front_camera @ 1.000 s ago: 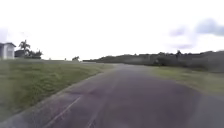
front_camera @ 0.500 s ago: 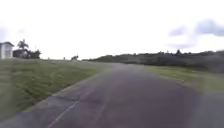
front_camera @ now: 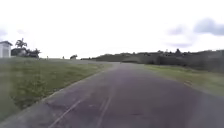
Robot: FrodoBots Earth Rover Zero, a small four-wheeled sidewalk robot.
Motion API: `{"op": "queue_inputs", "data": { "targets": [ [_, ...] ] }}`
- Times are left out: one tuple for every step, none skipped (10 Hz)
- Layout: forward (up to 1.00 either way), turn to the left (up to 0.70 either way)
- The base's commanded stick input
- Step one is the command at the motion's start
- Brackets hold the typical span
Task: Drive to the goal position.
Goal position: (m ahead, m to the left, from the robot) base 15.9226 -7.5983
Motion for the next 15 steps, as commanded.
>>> {"op": "queue_inputs", "data": {
  "targets": [
    [0.7, 0.0],
    [0.7, 0.0],
    [0.7, 0.0],
    [0.7, 0.0],
    [0.7, 0.0],
    [0.7, 0.0],
    [0.7, 0.0],
    [0.7, 0.0],
    [0.7, 0.0],
    [0.7, 0.0],
    [0.7, 0.0],
    [0.7, 0.0],
    [0.7, 0.0],
    [0.7, 0.0],
    [0.7, 0.0]
  ]
}}
